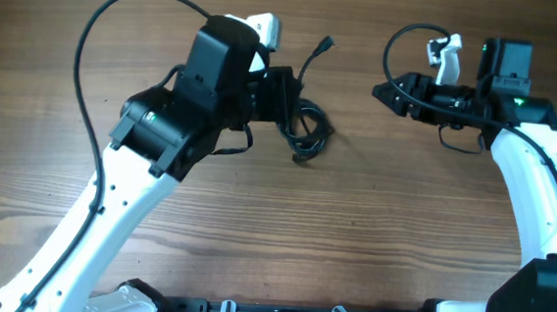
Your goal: Untangle cables
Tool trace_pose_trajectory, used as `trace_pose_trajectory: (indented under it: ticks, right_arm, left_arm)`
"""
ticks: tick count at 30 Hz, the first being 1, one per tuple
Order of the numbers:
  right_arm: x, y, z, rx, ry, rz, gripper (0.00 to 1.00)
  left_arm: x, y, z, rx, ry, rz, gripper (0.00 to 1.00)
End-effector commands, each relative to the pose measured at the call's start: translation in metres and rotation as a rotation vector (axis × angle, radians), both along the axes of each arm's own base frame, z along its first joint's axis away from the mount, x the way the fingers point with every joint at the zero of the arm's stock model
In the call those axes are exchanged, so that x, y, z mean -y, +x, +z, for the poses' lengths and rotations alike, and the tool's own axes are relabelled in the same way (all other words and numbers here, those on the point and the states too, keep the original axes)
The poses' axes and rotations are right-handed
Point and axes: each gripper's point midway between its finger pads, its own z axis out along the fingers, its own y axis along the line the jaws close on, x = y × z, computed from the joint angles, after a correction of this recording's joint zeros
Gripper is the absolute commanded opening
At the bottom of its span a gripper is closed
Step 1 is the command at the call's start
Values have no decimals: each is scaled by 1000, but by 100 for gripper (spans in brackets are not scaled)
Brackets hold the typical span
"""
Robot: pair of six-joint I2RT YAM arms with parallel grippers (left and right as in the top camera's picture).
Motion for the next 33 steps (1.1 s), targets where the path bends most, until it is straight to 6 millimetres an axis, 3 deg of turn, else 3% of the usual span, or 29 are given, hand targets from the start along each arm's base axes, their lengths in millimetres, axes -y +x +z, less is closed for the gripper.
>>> trace_pose_trajectory:
  ticks: [1, 5, 7, 10, 12, 15, 20, 22, 23, 26, 29, 33]
  right_arm:
    - [6, 4, 0, -15, -18, -51, 64]
    - [4, 7, -6, -17, -19, -44, 64]
    - [1, 10, -16, -39, -18, -36, 64]
    - [-10, 10, -34, -83, -12, 1, 64]
    - [-15, 10, -43, -102, -6, 18, 64]
    - [-17, 12, -46, -101, -2, 26, 64]
    - [-20, 11, -46, -100, -3, 32, 64]
    - [-20, 11, -46, -101, -2, 31, 64]
    - [-20, 11, -46, -101, -2, 31, 64]
    - [-19, 11, -46, -101, -7, 29, 64]
    - [-16, 13, -48, -101, -18, 19, 65]
    - [-4, 15, -54, -113, -61, -20, 66]
  left_arm:
    - [-9, 19, 49, 99, -141, 88, 4]
    - [-12, 35, 121, 194, -385, 180, 4]
    - [-11, 32, 144, 215, -478, 185, 4]
    - [-12, 25, 157, 191, -560, 192, 4]
    - [-13, 22, 152, 168, -547, 199, 4]
    - [-19, 21, 114, 88, -417, 217, 4]
    - [-33, 20, -3, -186, -63, 259, 8]
    - [-34, 22, -39, -272, 32, 252, 11]
    - [-33, 25, -57, -317, 67, 250, 17]
    - [-24, 40, -104, -368, 163, 190, 25]
    - [-17, 59, -153, -406, 243, 134, 25]
    - [-6, 76, -196, -390, 306, 51, 34]
